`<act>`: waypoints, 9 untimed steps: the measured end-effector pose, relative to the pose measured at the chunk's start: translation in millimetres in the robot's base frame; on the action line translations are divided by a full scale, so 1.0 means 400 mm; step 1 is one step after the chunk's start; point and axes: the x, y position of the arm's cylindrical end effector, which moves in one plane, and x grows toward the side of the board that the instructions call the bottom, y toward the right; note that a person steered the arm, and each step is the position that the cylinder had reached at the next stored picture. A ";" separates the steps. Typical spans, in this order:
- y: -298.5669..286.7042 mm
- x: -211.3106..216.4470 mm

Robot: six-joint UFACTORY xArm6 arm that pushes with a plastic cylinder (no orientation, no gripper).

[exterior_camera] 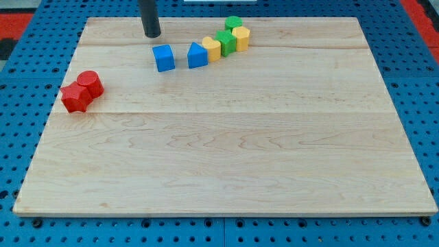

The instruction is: Move the blue triangle diagonally bottom right to the blue cube

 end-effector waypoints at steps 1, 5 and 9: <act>0.039 0.047; 0.326 0.290; -0.056 0.120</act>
